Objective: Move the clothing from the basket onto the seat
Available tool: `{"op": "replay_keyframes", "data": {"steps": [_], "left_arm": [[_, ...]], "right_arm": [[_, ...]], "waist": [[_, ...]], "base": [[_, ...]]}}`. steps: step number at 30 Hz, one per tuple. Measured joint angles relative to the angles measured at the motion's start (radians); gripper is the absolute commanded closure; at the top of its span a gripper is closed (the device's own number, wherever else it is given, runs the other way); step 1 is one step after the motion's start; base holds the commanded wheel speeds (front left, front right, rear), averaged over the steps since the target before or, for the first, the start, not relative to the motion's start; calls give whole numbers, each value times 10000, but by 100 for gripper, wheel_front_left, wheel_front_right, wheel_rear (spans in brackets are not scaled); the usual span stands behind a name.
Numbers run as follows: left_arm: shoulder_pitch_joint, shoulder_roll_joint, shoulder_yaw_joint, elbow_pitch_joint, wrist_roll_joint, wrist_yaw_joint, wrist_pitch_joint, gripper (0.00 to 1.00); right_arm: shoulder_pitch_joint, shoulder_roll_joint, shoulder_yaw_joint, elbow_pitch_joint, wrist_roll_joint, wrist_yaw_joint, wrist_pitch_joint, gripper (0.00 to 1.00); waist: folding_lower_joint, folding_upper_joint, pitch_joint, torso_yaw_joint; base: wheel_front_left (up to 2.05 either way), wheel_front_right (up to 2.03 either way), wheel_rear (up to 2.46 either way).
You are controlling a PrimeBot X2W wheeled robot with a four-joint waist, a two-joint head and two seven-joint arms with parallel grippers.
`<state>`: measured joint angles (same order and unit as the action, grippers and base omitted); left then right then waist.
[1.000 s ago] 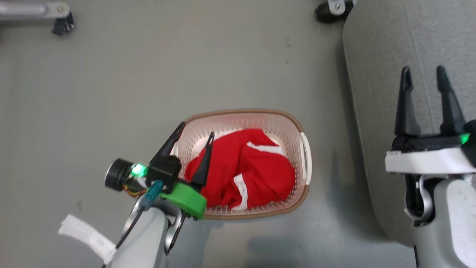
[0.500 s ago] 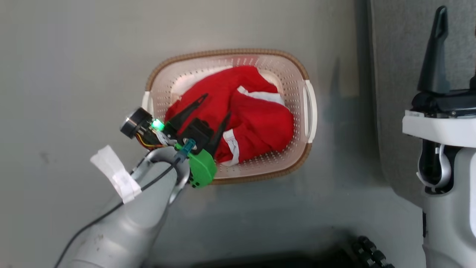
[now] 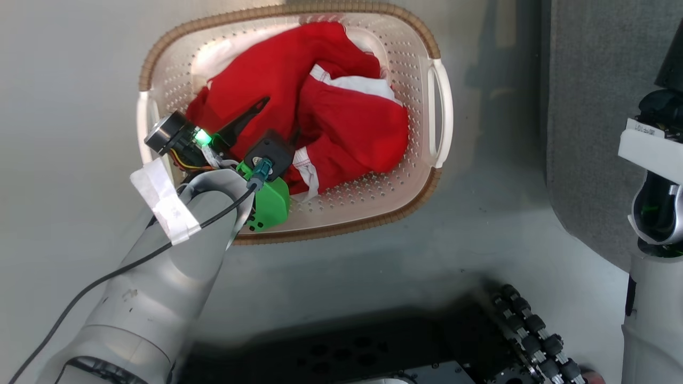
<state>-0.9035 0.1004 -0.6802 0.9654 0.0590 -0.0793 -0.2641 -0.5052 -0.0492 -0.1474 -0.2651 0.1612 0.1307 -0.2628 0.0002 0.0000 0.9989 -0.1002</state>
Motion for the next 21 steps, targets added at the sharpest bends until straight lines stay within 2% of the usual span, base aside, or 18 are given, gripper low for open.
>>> {"op": "replay_keyframes", "data": {"steps": [3, 6, 14, 19, 20, 21], "left_arm": [[-257, -21, -245, 472, 217, 219, 0, 0], [-591, -73, -474, 1035, 522, 665, 0, 0], [-1491, -153, -830, 2080, 968, 2196, -4, 0], [-1732, -130, -943, 2343, 1014, 2433, -6, 0], [-1792, -121, -915, 2406, 976, 2420, -6, 45], [-1831, -121, -857, 2443, 838, 2378, -8, 100]], "right_arm": [[-140, 0, 98, -205, 15, 0, 0, 0], [-159, 2, 299, -349, -188, 0, 0, 0], [-177, 2, 585, -489, -343, 0, 0, 0], [-176, 2, 675, -520, -343, 0, 0, 0], [-178, 2, 688, -529, -343, 0, 0, 0], [-182, 0, 696, -531, -343, 0, 0, 0]], "waist": [[0, 0, 363, -81], [-1, 0, 665, -147], [-1, 0, 1167, -285], [-2, 0, 1295, -359], [-2, 0, 1318, -373], [-2, 0, 1339, -384]], "base": [[0, 0, 0], [0, 0, 0], [0, 0, 0], [0, 0, 0], [0, 0, 0], [0, 0, 0]]}}
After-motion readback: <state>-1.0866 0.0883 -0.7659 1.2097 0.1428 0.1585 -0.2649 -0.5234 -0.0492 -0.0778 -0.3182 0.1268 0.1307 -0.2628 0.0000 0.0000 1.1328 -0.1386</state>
